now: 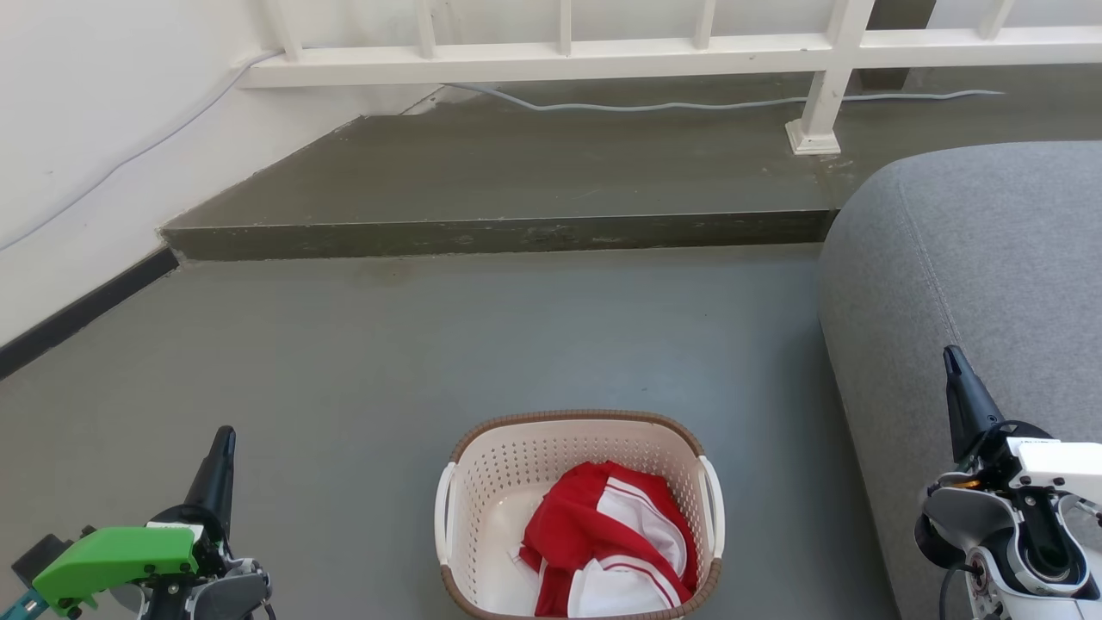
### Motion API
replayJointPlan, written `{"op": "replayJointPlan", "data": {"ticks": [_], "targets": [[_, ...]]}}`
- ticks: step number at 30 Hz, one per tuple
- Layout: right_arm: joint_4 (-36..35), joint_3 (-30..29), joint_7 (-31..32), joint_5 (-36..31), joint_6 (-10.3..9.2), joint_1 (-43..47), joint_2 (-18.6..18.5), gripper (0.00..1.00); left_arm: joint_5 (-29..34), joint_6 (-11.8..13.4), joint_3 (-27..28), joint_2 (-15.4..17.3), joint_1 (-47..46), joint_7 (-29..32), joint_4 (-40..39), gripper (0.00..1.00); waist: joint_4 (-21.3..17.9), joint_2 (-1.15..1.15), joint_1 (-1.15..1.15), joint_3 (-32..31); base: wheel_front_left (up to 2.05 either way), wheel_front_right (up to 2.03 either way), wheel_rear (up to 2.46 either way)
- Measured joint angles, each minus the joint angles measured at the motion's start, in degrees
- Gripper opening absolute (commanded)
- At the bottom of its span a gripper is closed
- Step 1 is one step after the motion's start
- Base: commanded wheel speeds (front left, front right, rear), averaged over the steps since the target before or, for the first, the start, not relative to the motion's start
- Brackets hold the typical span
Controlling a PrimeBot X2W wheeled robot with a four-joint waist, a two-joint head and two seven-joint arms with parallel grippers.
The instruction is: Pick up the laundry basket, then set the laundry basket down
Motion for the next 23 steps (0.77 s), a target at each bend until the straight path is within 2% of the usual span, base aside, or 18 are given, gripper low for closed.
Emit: {"op": "replayJointPlan", "data": {"ticks": [23], "targets": [[0.09, -0.07, 0.41, -0.03, 0.00, -0.01, 0.03, 0.00, 0.00, -0.18, 0.07, -0.03, -0.01, 0.16, 0.04, 0.00, 0.00, 0.00, 0.00, 0.00, 0.00, 0.00, 0.00]]}}
